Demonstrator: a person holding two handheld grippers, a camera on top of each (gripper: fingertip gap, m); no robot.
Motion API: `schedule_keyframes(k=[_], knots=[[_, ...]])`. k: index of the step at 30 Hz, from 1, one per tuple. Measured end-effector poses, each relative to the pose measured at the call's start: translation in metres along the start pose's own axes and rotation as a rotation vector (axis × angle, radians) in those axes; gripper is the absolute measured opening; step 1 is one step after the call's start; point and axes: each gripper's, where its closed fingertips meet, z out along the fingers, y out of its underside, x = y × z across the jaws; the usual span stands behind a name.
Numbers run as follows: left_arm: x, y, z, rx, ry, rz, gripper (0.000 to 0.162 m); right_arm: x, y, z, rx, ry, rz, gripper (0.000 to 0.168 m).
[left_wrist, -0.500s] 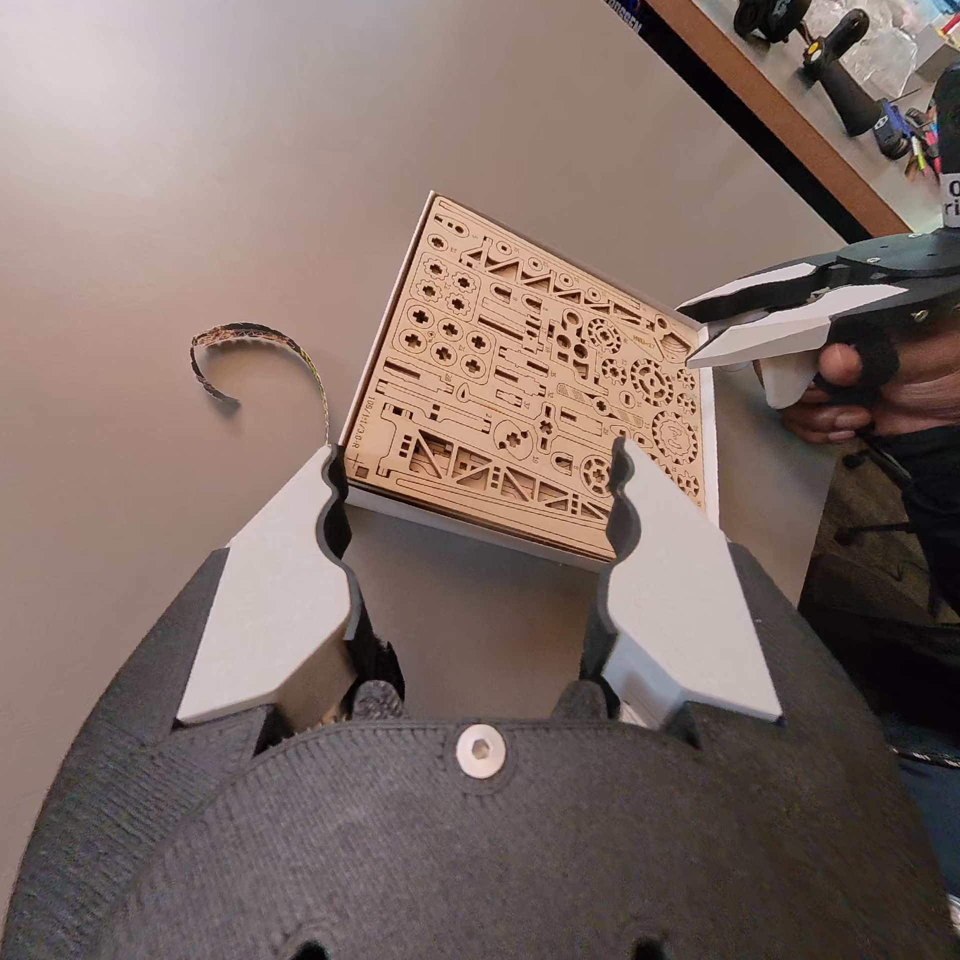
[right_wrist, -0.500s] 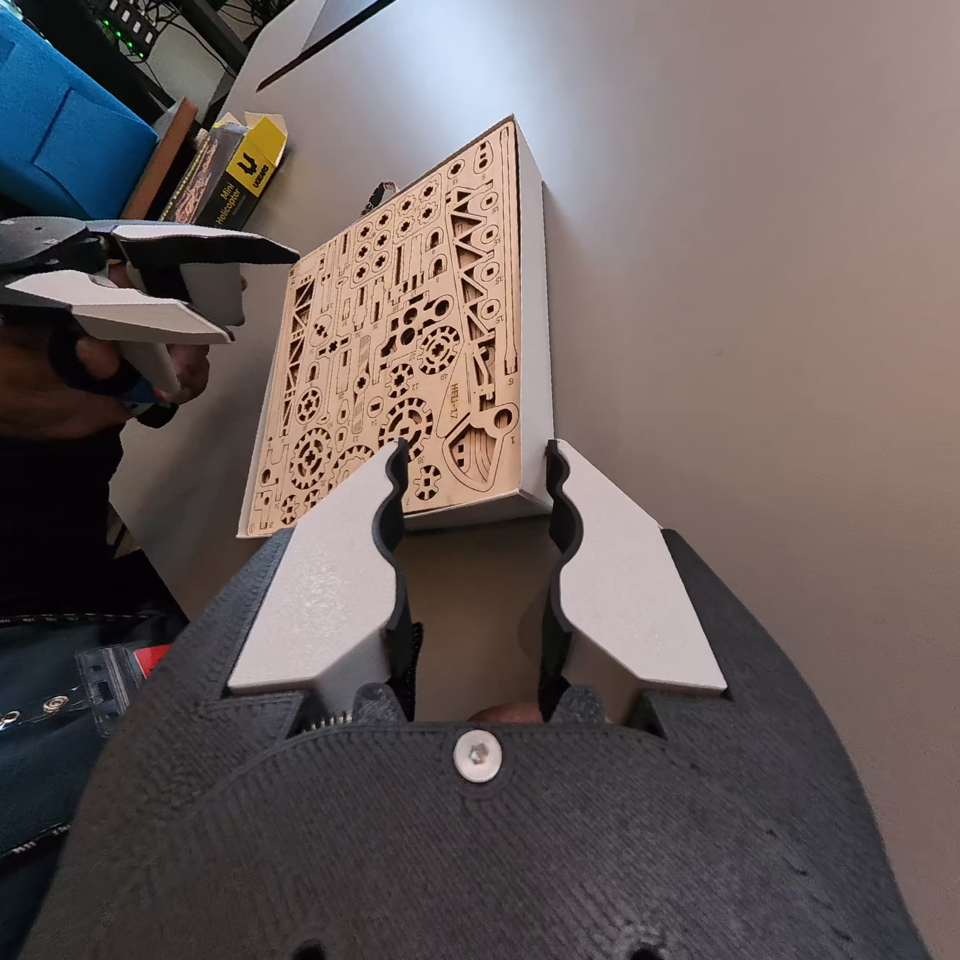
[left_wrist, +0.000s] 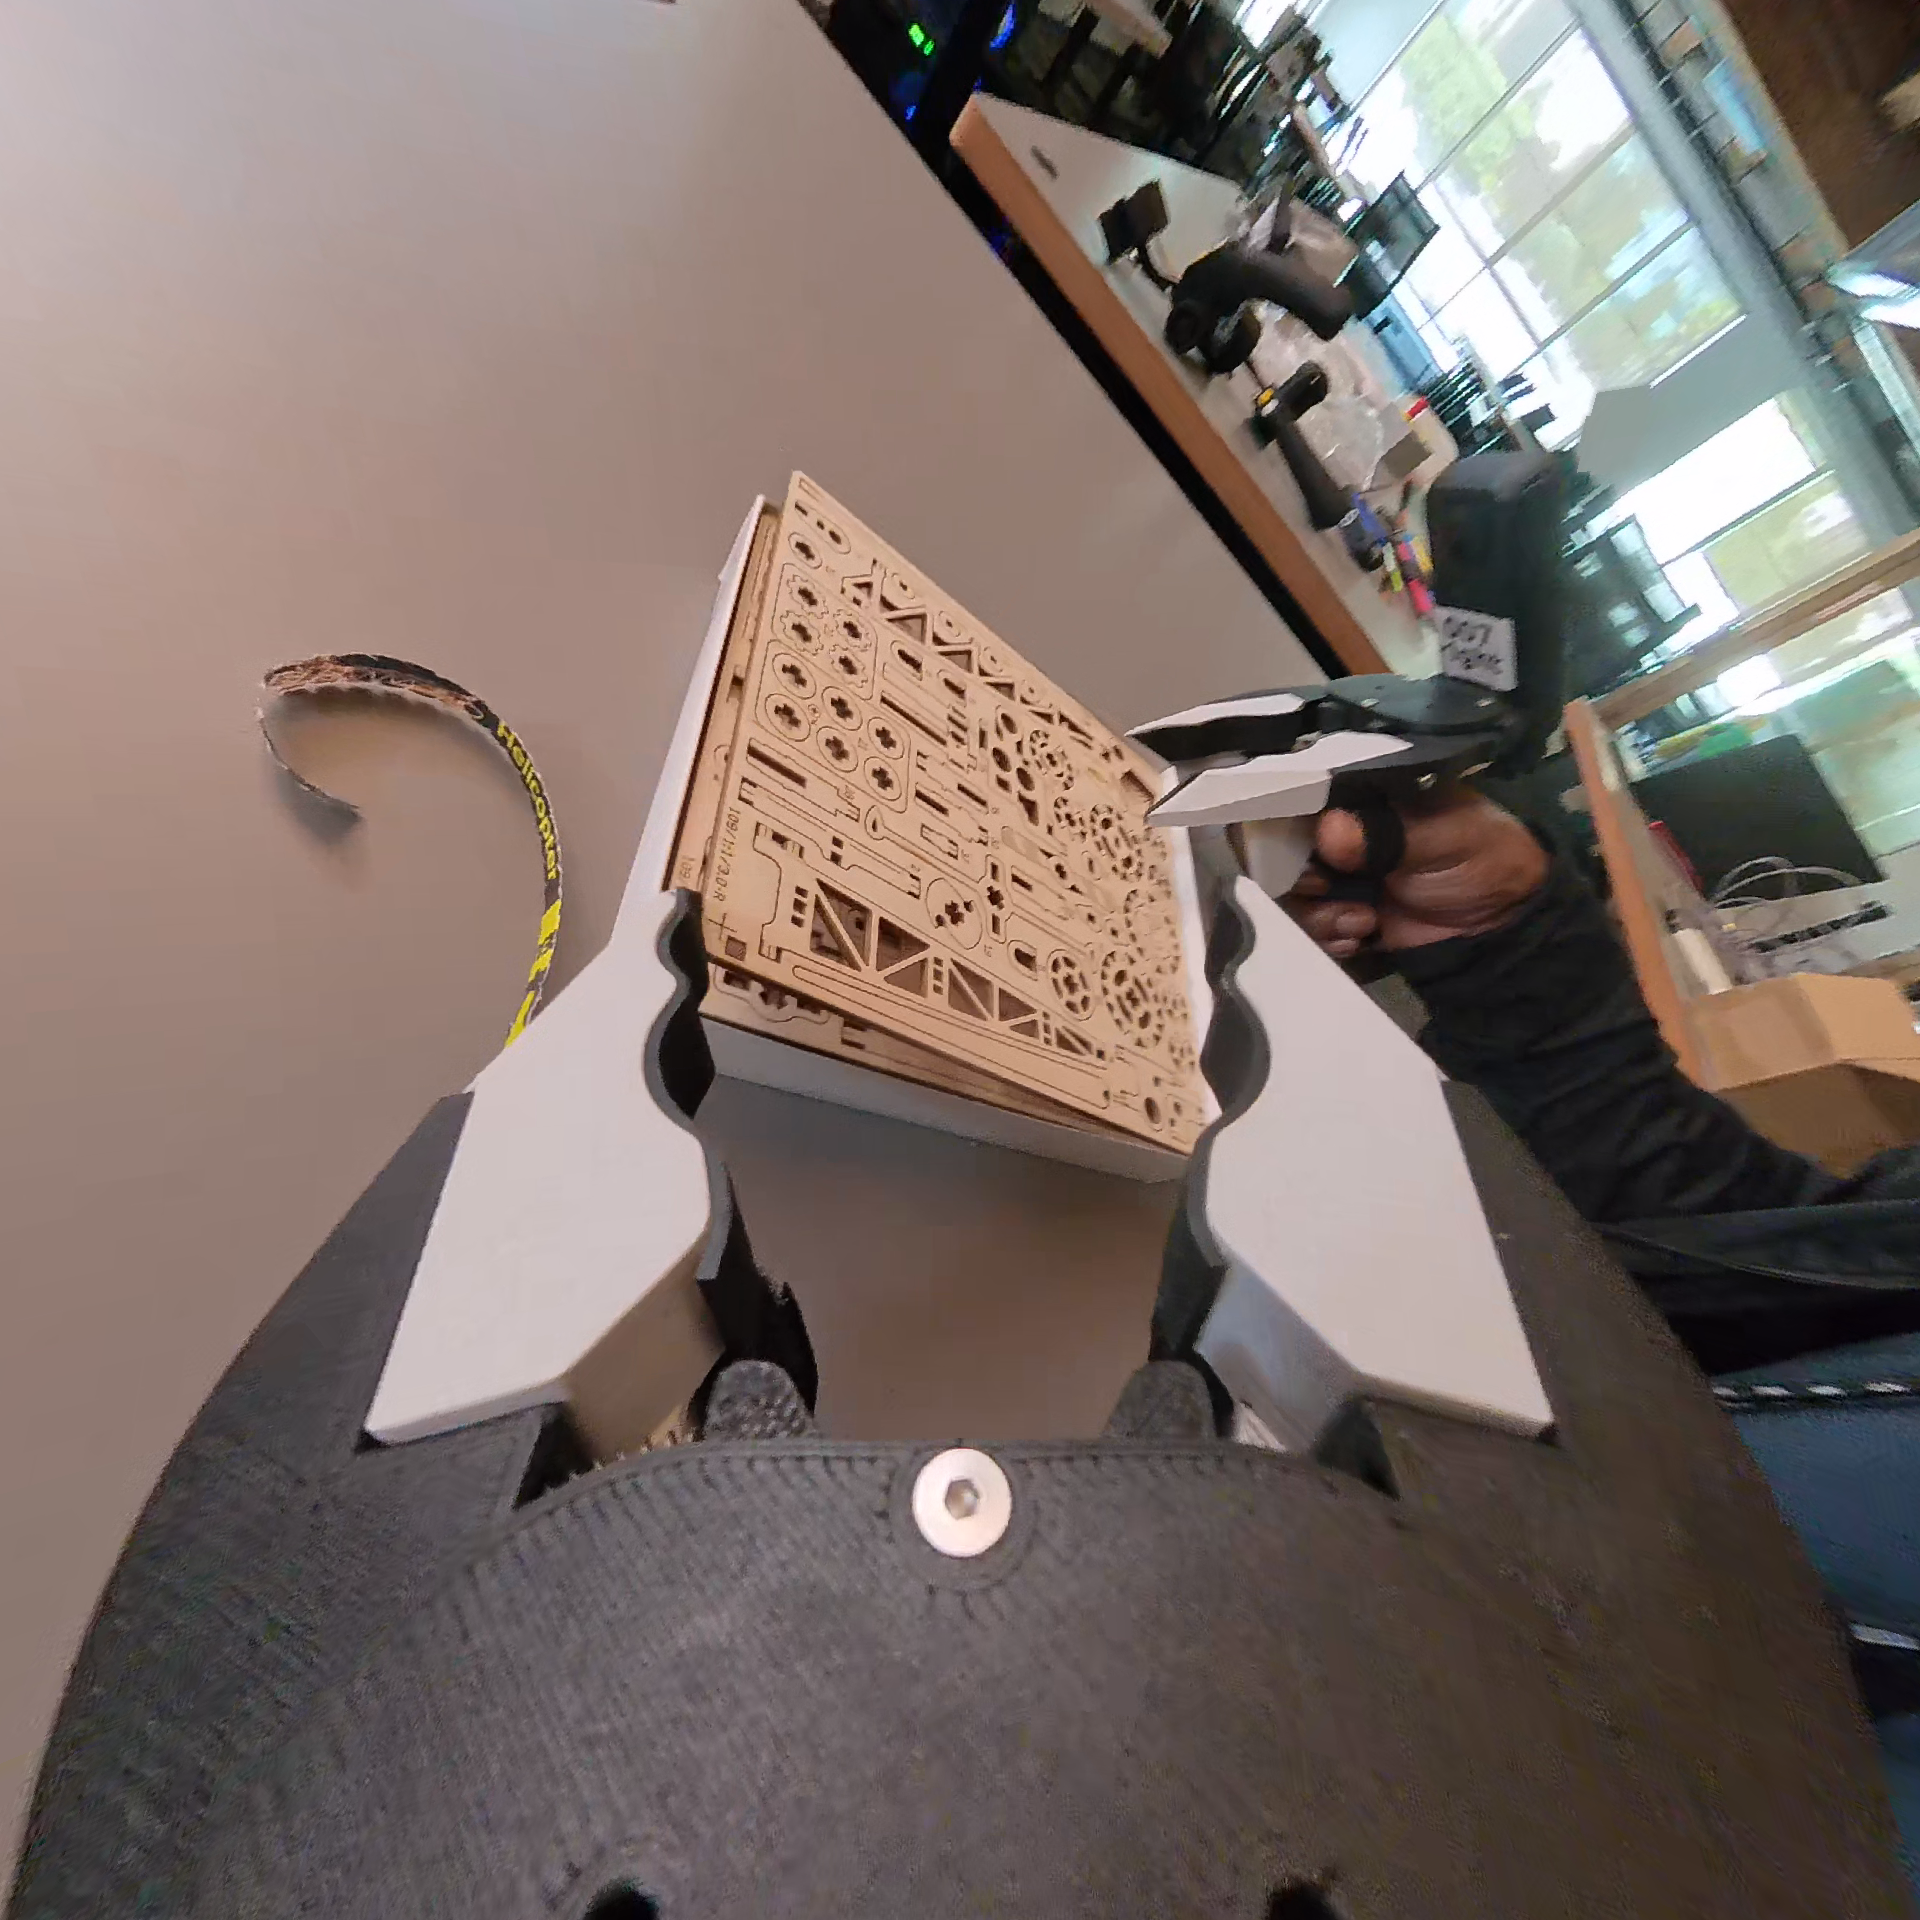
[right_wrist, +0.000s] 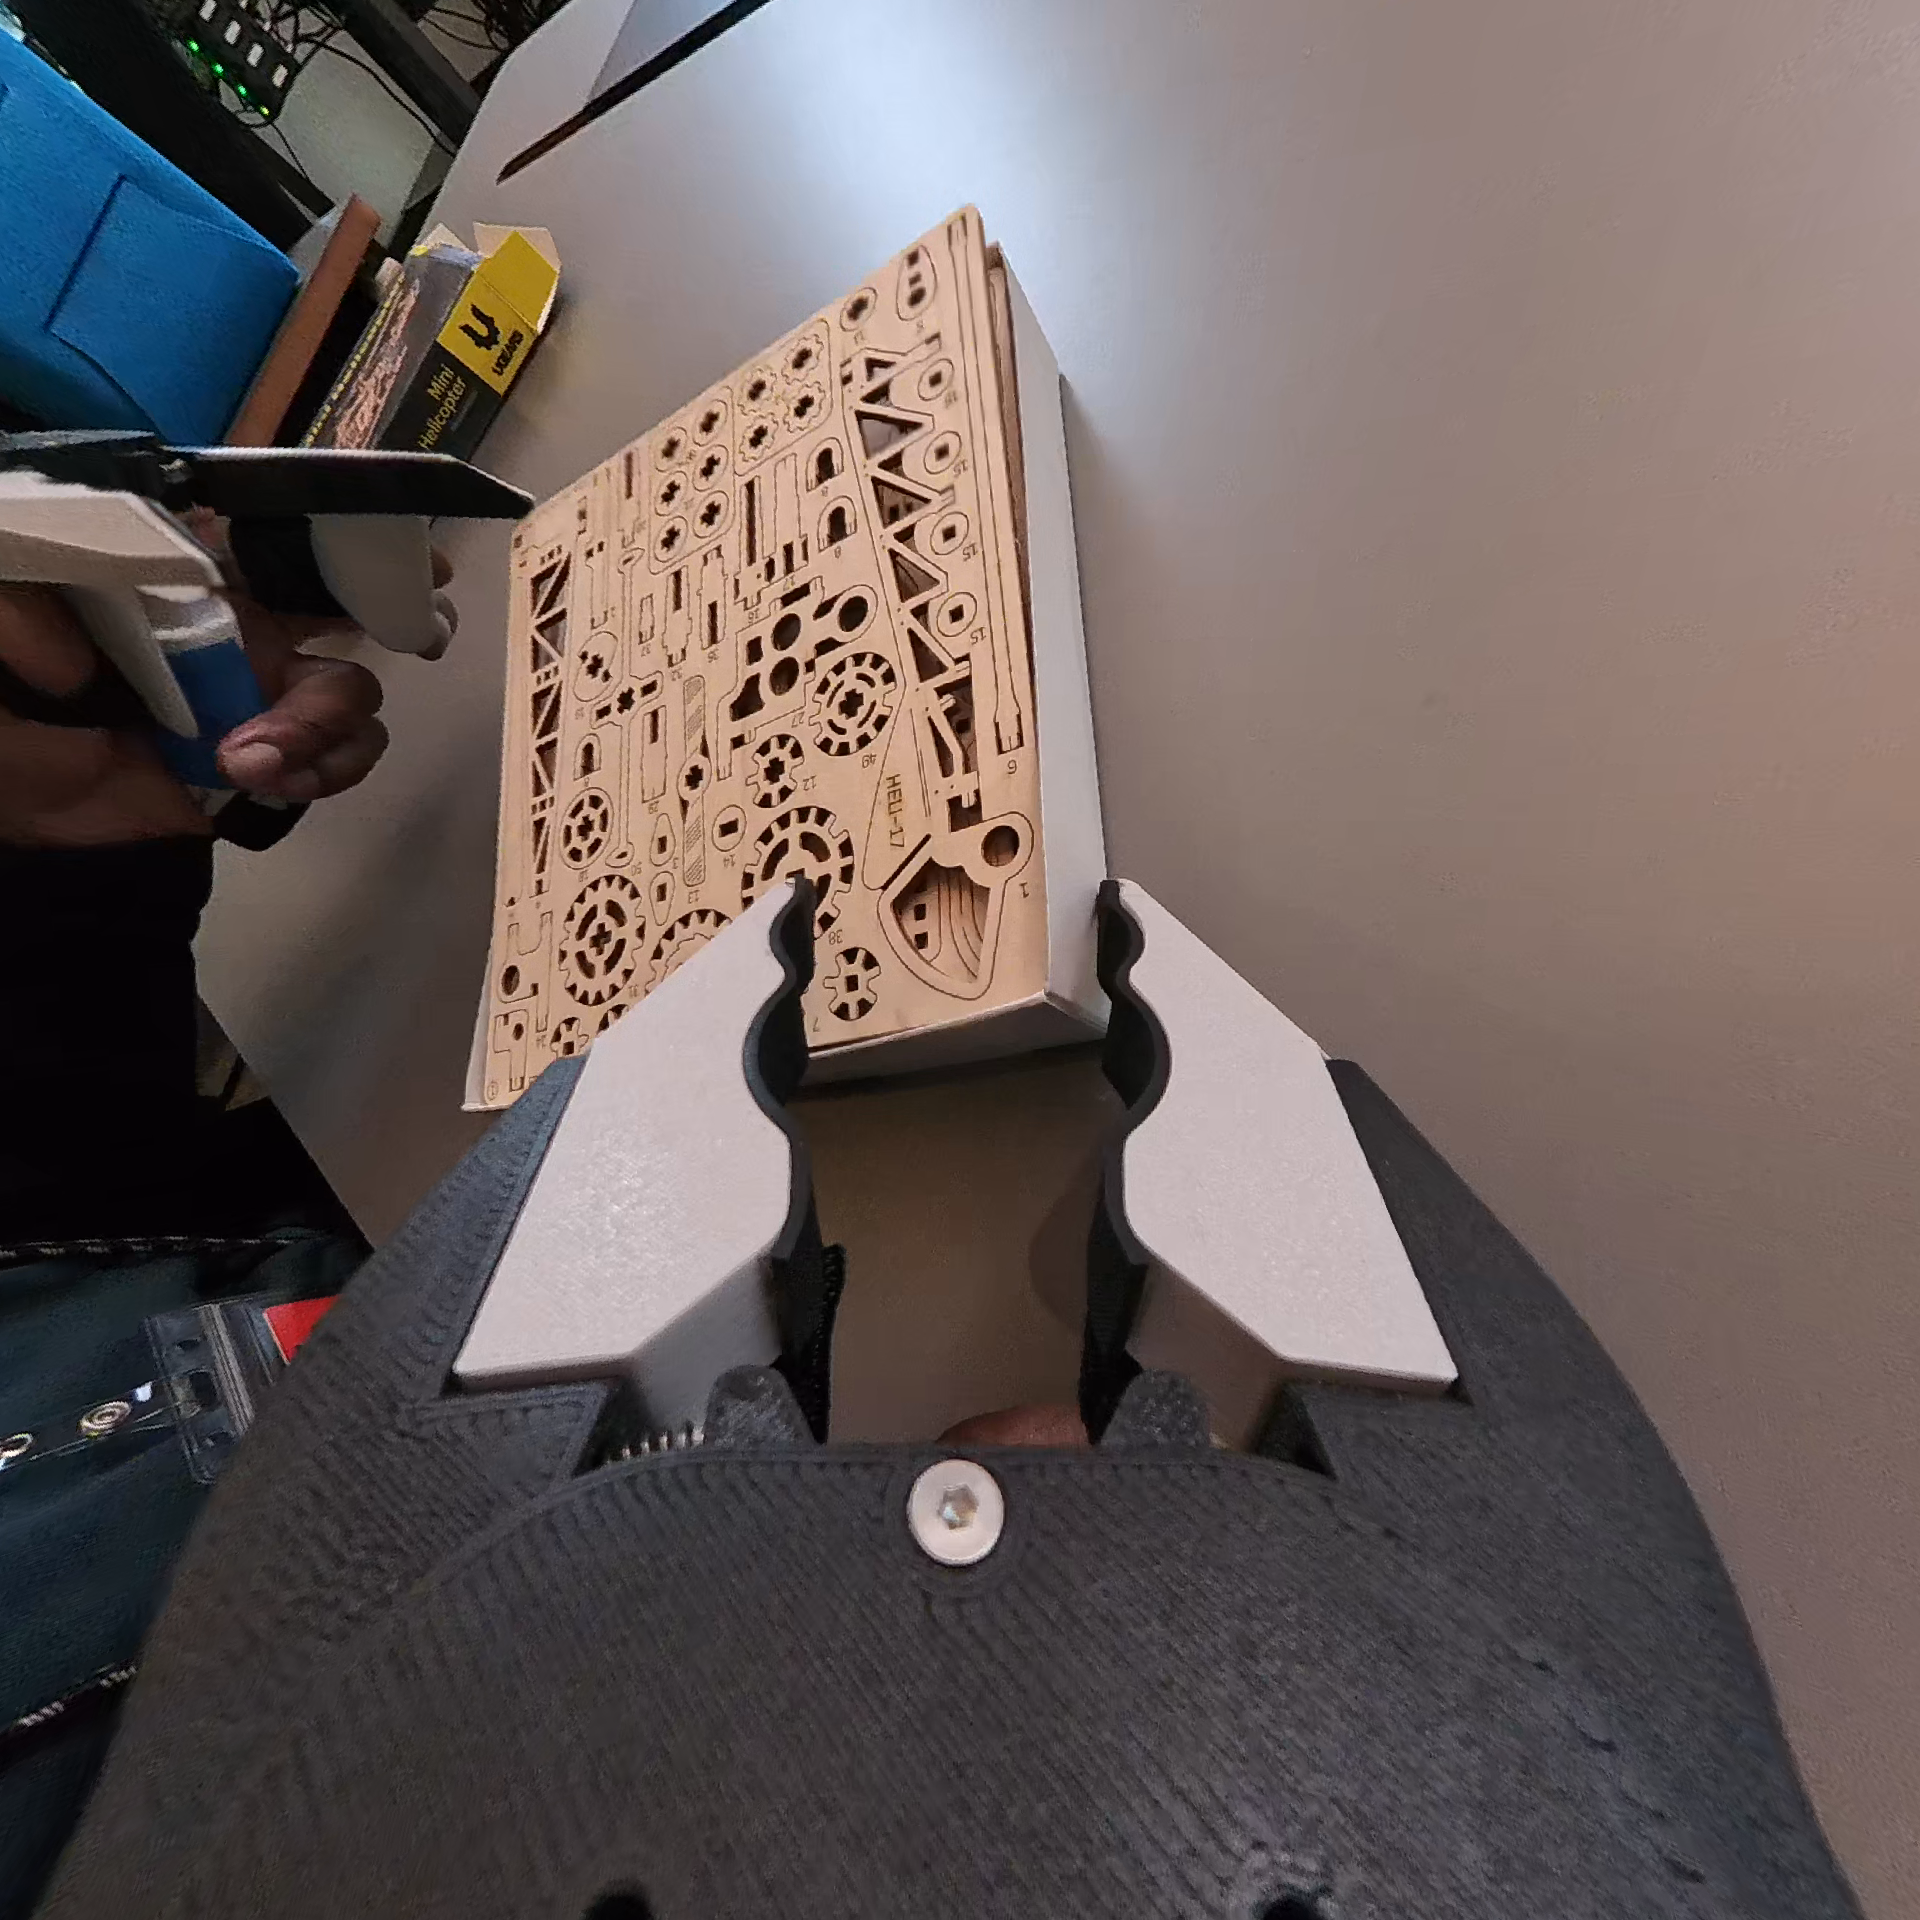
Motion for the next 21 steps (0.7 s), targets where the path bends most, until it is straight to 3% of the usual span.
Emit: schedule_keyframes(k=[6,9,12,21], knots=[[0.012,-0.020,-0.013,0.122,0.165,-0.132,0.090,0.001,0.000,0.000,-0.002,0.006,-0.005,0.055],[0.028,-0.032,-0.021,0.184,0.319,-0.209,0.071,0.002,-0.004,-0.002,0.009,0.005,-0.027,0.056],[0.041,-0.030,-0.017,0.172,0.403,-0.244,0.071,0.004,-0.011,-0.006,0.023,-0.002,-0.045,0.056],[-0.005,-0.006,-0.006,0.061,0.021,0.031,0.087,0.001,-0.025,-0.009,0.022,-0.005,-0.101,0.056]])
